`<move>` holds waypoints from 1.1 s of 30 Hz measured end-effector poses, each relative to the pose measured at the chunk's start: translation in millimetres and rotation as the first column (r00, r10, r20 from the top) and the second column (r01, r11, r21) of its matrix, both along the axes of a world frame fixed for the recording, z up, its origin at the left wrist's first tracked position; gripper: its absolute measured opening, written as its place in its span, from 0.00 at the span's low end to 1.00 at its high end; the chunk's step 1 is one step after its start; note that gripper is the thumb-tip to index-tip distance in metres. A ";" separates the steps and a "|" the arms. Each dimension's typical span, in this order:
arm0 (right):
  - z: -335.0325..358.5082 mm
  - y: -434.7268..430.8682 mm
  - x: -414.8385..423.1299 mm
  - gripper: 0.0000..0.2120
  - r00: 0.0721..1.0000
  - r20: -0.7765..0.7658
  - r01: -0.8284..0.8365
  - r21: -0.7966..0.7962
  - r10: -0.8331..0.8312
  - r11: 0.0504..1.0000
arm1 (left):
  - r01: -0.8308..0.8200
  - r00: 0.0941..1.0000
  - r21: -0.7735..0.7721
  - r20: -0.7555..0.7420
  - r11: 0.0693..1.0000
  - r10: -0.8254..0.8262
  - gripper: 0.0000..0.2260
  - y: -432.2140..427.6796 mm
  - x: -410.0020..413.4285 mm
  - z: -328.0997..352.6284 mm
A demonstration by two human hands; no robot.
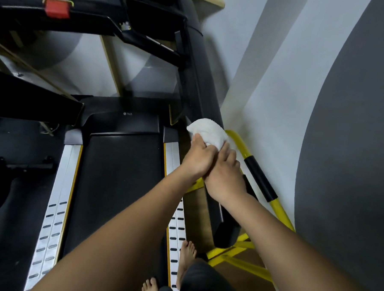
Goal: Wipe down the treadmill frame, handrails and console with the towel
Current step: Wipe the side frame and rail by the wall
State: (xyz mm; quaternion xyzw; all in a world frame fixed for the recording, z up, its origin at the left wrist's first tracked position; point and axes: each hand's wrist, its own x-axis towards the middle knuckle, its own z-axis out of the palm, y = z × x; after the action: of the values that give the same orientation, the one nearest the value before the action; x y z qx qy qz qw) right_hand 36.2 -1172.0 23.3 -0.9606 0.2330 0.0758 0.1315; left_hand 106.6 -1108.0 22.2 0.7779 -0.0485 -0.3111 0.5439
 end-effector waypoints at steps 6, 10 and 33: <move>2.2 -29.0 54.7 0.47 0.992 0.107 -0.082 0.139 0.068 0.987 | -0.017 0.988 0.126 0.158 0.992 -0.003 0.38 -23.8 54.2 5.9; -6.6 -53.6 86.0 0.44 0.990 0.134 -0.081 0.321 0.039 0.944 | -0.067 0.980 0.217 0.199 0.974 0.023 0.37 -44.0 83.3 17.3; -45.5 -95.1 64.5 0.18 0.921 -0.102 0.218 0.935 -0.375 0.280 | -0.060 0.670 0.879 0.386 0.473 -0.634 0.34 -91.6 54.7 20.2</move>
State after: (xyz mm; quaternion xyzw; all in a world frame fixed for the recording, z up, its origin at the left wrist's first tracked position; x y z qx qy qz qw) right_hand 100.7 -1267.1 -22.2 -0.6526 0.3120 0.1026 0.6828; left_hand 161.3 -1199.7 42.4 0.9695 -0.2290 -0.0842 -0.0244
